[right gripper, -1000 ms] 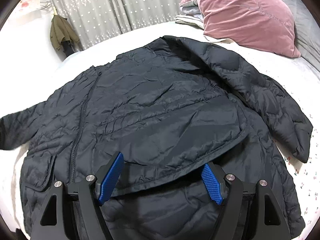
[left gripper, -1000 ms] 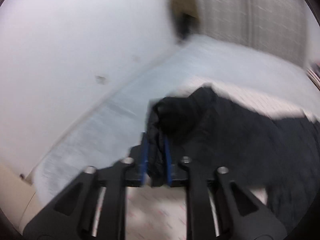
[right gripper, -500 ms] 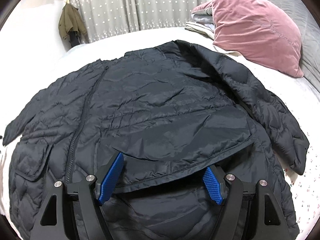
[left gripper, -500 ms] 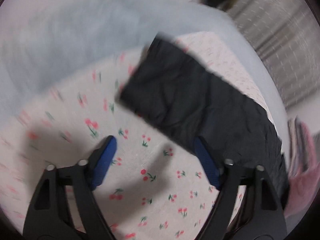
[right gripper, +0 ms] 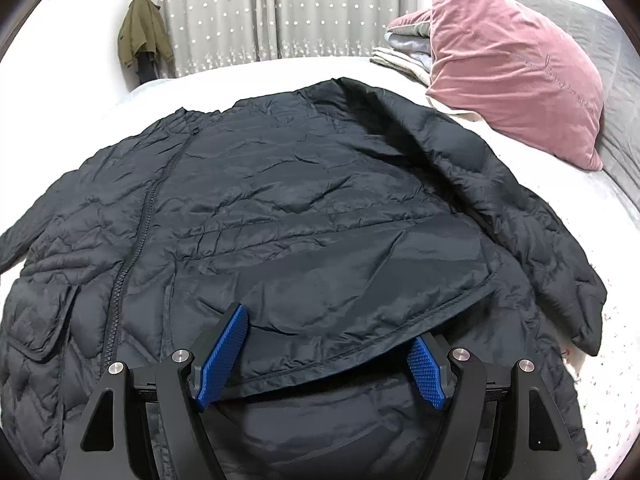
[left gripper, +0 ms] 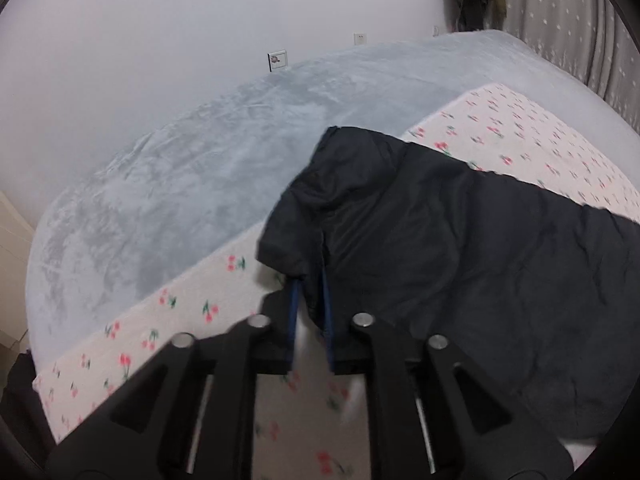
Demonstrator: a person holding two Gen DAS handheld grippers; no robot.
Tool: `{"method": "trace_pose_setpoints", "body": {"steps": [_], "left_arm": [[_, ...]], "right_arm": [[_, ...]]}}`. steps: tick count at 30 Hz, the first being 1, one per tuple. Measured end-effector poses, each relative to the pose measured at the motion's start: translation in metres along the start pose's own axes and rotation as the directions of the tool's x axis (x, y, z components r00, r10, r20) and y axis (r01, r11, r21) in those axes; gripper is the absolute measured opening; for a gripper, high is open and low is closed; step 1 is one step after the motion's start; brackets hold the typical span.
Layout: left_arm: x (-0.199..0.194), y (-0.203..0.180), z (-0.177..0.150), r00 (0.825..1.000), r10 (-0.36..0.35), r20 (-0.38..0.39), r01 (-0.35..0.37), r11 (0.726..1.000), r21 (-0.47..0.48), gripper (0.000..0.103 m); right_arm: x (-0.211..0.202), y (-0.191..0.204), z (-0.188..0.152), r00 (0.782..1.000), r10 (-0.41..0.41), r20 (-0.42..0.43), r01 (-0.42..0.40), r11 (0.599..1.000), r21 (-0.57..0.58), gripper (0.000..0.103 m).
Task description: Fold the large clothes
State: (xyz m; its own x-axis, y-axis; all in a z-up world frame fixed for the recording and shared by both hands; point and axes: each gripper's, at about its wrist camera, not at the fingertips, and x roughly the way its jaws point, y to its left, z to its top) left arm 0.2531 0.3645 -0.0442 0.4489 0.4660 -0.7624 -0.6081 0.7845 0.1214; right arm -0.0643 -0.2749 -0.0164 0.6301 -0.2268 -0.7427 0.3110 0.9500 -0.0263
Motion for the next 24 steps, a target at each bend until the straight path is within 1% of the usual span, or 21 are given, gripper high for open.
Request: {"method": "trace_pose_setpoints", "body": {"steps": [1, 2, 3, 5, 6, 7, 8, 9, 10, 13, 16, 19, 20, 22, 23, 24], "left_arm": [[-0.005, -0.001, -0.002, 1.0, -0.021, -0.006, 0.021, 1.0, 0.009, 0.038], [-0.014, -0.002, -0.004, 0.999, -0.044, -0.011, 0.044, 0.999, 0.021, 0.059], [-0.024, -0.006, -0.007, 0.998, -0.058, -0.008, 0.058, 0.998, 0.03, 0.07], [-0.045, -0.011, -0.01, 0.996, -0.086, 0.02, 0.084, 0.995, 0.053, 0.073], [-0.053, -0.008, -0.01, 0.995, -0.094, 0.025, 0.092, 0.994, 0.066, 0.076], [-0.067, -0.01, -0.013, 0.994, -0.105, 0.024, 0.103, 0.991, 0.088, 0.078], [-0.072, -0.017, -0.012, 0.993, -0.118, 0.024, 0.115, 0.988, 0.1, 0.081], [-0.084, -0.02, -0.017, 0.99, -0.138, 0.025, 0.135, 0.985, 0.111, 0.081], [-0.085, -0.025, -0.016, 0.987, -0.156, 0.023, 0.153, 0.982, 0.116, 0.081], [-0.118, -0.036, -0.036, 0.971, -0.238, -0.005, 0.236, 0.962, 0.134, 0.083], [-0.149, -0.052, -0.066, 0.943, -0.33, -0.052, 0.334, 0.929, 0.158, 0.083], [-0.181, -0.072, -0.1, 0.906, -0.414, -0.091, 0.424, 0.883, 0.201, 0.083], [-0.19, -0.077, -0.109, 0.897, -0.432, -0.096, 0.442, 0.872, 0.211, 0.083], [-0.209, -0.09, -0.132, 0.867, -0.483, -0.125, 0.498, 0.832, 0.245, 0.084], [-0.217, -0.094, -0.14, 0.854, -0.501, -0.142, 0.52, 0.817, 0.249, 0.084], [-0.224, -0.099, -0.151, 0.836, -0.524, -0.162, 0.549, 0.799, 0.245, 0.085]], "right_arm": [[-0.002, -0.001, 0.001, 1.0, -0.002, 0.004, 0.002, 1.0, -0.002, 0.076], [-0.003, -0.002, 0.001, 1.0, -0.003, 0.007, 0.003, 1.0, -0.002, 0.076], [-0.005, -0.004, 0.002, 1.0, -0.001, 0.012, 0.001, 1.0, -0.001, 0.076], [-0.009, -0.006, 0.001, 1.0, 0.002, 0.017, -0.002, 1.0, -0.001, 0.076], [-0.011, -0.007, 0.001, 1.0, 0.003, 0.017, -0.003, 1.0, -0.003, 0.076], [-0.013, -0.009, 0.001, 1.0, 0.004, 0.017, -0.004, 1.0, -0.003, 0.076], [-0.015, -0.01, 0.001, 1.0, 0.005, 0.018, -0.005, 1.0, -0.003, 0.076], [-0.018, -0.013, 0.002, 1.0, 0.008, 0.022, -0.008, 1.0, 0.0, 0.076], [-0.02, -0.014, 0.002, 1.0, 0.007, 0.025, -0.008, 1.0, 0.003, 0.076], [-0.028, -0.02, 0.003, 0.999, 0.009, 0.039, -0.01, 1.0, 0.019, 0.076], [-0.036, -0.031, 0.005, 0.999, 0.016, 0.046, -0.018, 0.999, 0.04, 0.076], [-0.044, -0.042, 0.007, 0.998, 0.026, 0.051, -0.029, 0.998, 0.061, 0.077], [-0.046, -0.045, 0.007, 0.998, 0.026, 0.052, -0.03, 0.997, 0.065, 0.077], [-0.05, -0.053, 0.008, 0.998, 0.027, 0.054, -0.03, 0.997, 0.071, 0.077], [-0.051, -0.057, 0.009, 0.998, 0.03, 0.053, -0.034, 0.997, 0.076, 0.077], [-0.051, -0.059, 0.009, 0.998, 0.034, 0.052, -0.038, 0.996, 0.081, 0.078]]}}
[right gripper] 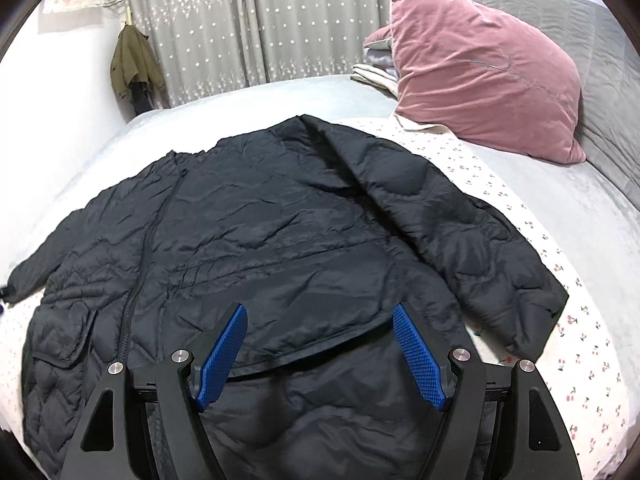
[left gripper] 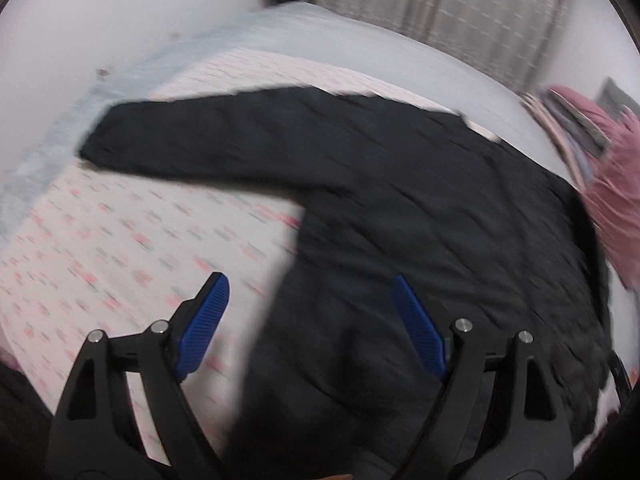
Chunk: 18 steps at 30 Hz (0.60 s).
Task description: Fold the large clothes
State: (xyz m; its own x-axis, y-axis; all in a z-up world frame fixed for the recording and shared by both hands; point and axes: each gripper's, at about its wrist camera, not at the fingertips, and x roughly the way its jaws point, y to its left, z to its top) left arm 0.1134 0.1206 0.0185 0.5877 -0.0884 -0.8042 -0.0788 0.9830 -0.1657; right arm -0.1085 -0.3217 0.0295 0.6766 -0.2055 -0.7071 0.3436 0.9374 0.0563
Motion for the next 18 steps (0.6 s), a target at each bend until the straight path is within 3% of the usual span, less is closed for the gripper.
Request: {"method": "trace_pose_setpoints", "body": {"steps": [3, 9, 14, 18], "left_arm": [[-0.003, -0.029, -0.023, 0.996, -0.08, -0.033, 0.079, 0.997, -0.007, 0.086], [-0.001, -0.087, -0.06, 0.99, -0.128, -0.062, 0.132, 0.989, 0.063, 0.087], [0.014, -0.124, -0.083, 0.982, -0.154, -0.107, 0.166, 0.98, 0.108, 0.087], [0.014, -0.145, -0.092, 0.983, -0.161, -0.082, 0.173, 0.972, 0.162, 0.087]], "right_arm": [[-0.003, -0.015, 0.002, 1.0, 0.021, -0.008, -0.02, 0.999, 0.037, 0.08], [-0.004, -0.044, 0.0, 1.0, 0.006, -0.029, -0.004, 0.998, 0.07, 0.082], [0.003, -0.079, -0.008, 0.997, -0.058, -0.056, 0.063, 0.993, 0.097, 0.082], [0.024, -0.106, -0.015, 0.987, -0.139, -0.086, 0.148, 0.982, 0.113, 0.082]]}}
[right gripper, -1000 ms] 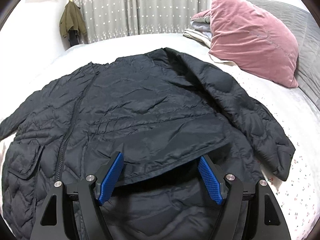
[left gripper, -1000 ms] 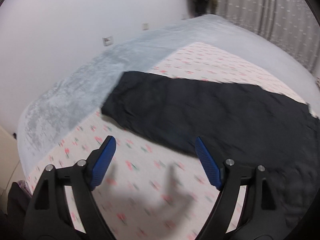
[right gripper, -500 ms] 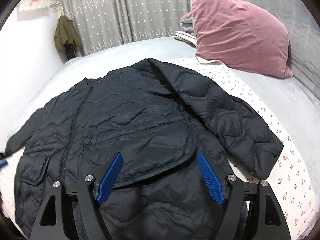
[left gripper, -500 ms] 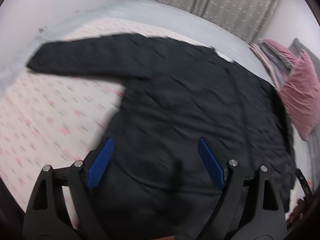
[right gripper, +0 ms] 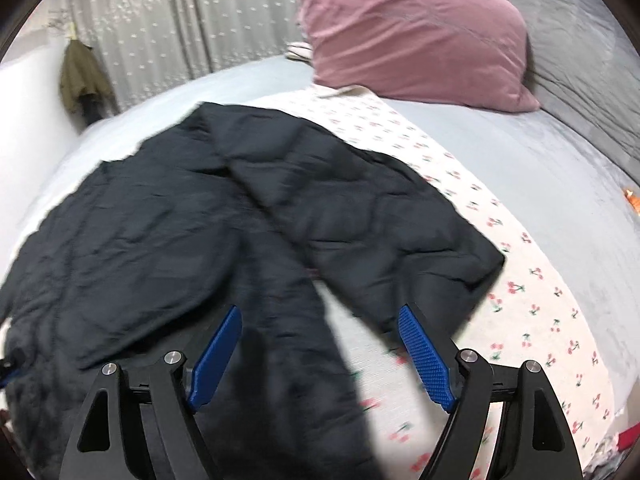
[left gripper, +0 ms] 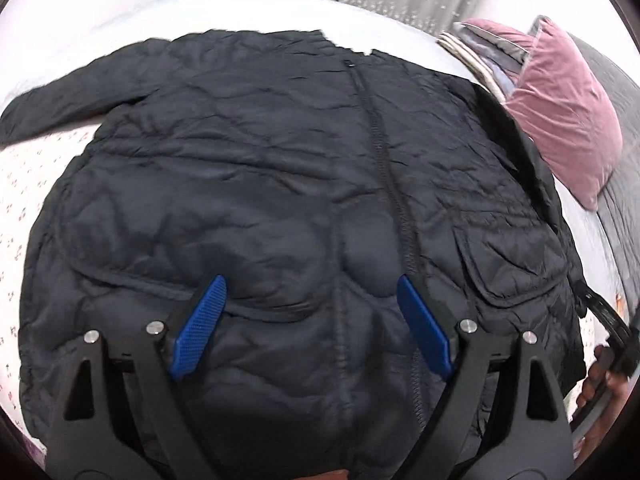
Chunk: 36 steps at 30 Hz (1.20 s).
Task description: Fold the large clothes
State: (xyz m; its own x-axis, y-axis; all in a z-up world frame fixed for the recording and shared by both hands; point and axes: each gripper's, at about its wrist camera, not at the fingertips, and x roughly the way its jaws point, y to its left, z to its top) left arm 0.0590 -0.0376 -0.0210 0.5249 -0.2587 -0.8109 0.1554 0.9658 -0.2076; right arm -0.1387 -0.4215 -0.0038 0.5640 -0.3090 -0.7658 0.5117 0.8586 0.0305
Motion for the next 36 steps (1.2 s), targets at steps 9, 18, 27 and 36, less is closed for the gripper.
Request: {"method": "trace_pose_setpoints", "body": {"steps": [9, 18, 27, 36], "left_arm": [[-0.002, -0.009, 0.004, 0.996, -0.004, 0.091, 0.0, 0.999, 0.045, 0.087], [0.0, -0.013, 0.004, 0.994, 0.002, 0.107, -0.012, 0.996, 0.089, 0.087], [0.002, -0.018, 0.003, 0.995, -0.017, 0.097, 0.004, 0.992, 0.128, 0.087], [0.008, -0.021, 0.012, 0.989, 0.026, 0.148, -0.054, 0.98, 0.192, 0.087]], "right_arm": [[0.046, -0.007, 0.007, 0.972, -0.234, 0.019, 0.235, 0.966, -0.11, 0.072], [0.063, -0.018, 0.014, 0.916, -0.397, 0.05, 0.398, 0.893, -0.211, 0.012], [0.011, -0.062, 0.009, 0.908, -0.418, 0.014, 0.413, 0.892, -0.185, 0.009], [-0.018, -0.064, 0.115, 0.907, -0.414, 0.075, 0.42, 0.88, -0.221, 0.01]]}}
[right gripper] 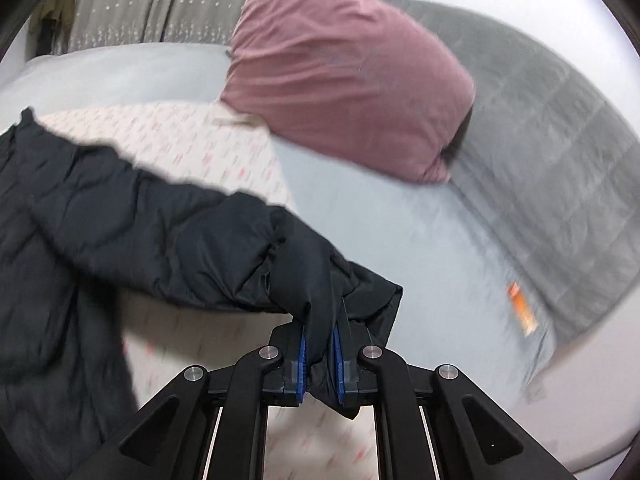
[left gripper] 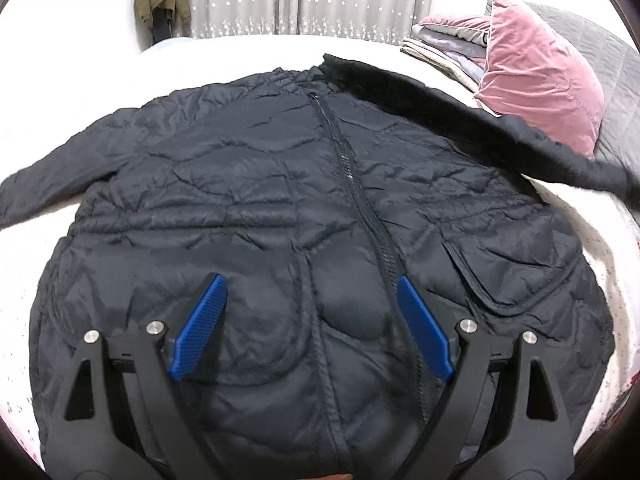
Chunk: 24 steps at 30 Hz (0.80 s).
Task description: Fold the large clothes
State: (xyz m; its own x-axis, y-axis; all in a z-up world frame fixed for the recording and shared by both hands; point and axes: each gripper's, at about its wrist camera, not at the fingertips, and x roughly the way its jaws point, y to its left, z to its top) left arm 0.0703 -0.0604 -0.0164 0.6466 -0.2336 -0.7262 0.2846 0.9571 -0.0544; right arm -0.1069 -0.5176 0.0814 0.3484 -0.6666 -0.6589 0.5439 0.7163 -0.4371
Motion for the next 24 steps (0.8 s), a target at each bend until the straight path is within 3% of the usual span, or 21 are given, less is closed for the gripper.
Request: {"method": "trace_pose_setpoints", "body": {"steps": [5, 6, 7, 9, 11, 14, 18, 21, 22, 23, 24], "left_arm": [[0.007, 0.014, 0.009, 1.0, 0.017, 0.014, -0.017, 1.0, -0.016, 0.087], [0.009, 0.017, 0.011, 1.0, 0.018, 0.011, -0.018, 1.0, -0.022, 0.087], [0.01, 0.02, 0.012, 1.0, 0.023, 0.008, -0.022, 0.999, -0.029, 0.087], [0.012, 0.029, 0.015, 1.0, 0.029, 0.001, -0.029, 0.998, -0.056, 0.087], [0.011, 0.037, 0.017, 1.0, 0.022, 0.006, -0.021, 0.997, -0.076, 0.087], [0.011, 0.047, 0.02, 0.999, 0.044, 0.01, -0.043, 0.996, -0.081, 0.087], [0.005, 0.072, 0.028, 0.996, 0.088, 0.0, -0.087, 0.99, -0.113, 0.087], [-0.005, 0.104, 0.029, 0.995, 0.098, -0.022, -0.1, 0.982, -0.162, 0.087], [-0.008, 0.116, 0.028, 0.995, 0.093, -0.037, -0.098, 0.979, -0.181, 0.087], [-0.009, 0.125, 0.025, 0.995, 0.092, -0.047, -0.1, 0.975, -0.199, 0.087], [-0.012, 0.138, 0.021, 0.994, 0.09, -0.06, -0.102, 0.969, -0.227, 0.087]], "right_arm": [[0.047, -0.028, 0.119, 0.999, -0.038, 0.019, 0.036, 0.993, 0.11, 0.017], [0.054, -0.037, 0.136, 0.996, -0.081, 0.028, 0.076, 0.986, 0.15, 0.029], [0.057, -0.045, 0.148, 0.989, -0.147, 0.024, 0.139, 0.968, 0.207, 0.052], [0.058, -0.059, 0.158, 0.97, -0.244, -0.008, 0.234, 0.919, 0.318, 0.071], [0.059, -0.062, 0.157, 0.982, -0.189, 0.025, 0.166, 0.915, 0.368, 0.072], [0.076, -0.045, 0.14, 0.999, -0.042, 0.003, 0.04, 0.952, 0.303, 0.073], [0.088, -0.012, 0.094, 0.99, 0.129, -0.047, -0.119, 0.976, 0.183, 0.073], [0.088, 0.012, 0.043, 0.931, 0.352, -0.099, -0.339, 0.932, 0.128, 0.073], [0.087, 0.017, 0.019, 0.885, 0.448, -0.125, -0.433, 0.892, 0.134, 0.073], [0.086, 0.019, 0.008, 0.856, 0.499, -0.137, -0.48, 0.865, 0.146, 0.073], [0.085, 0.021, -0.013, 0.793, 0.587, -0.162, -0.562, 0.808, 0.178, 0.073]]}}
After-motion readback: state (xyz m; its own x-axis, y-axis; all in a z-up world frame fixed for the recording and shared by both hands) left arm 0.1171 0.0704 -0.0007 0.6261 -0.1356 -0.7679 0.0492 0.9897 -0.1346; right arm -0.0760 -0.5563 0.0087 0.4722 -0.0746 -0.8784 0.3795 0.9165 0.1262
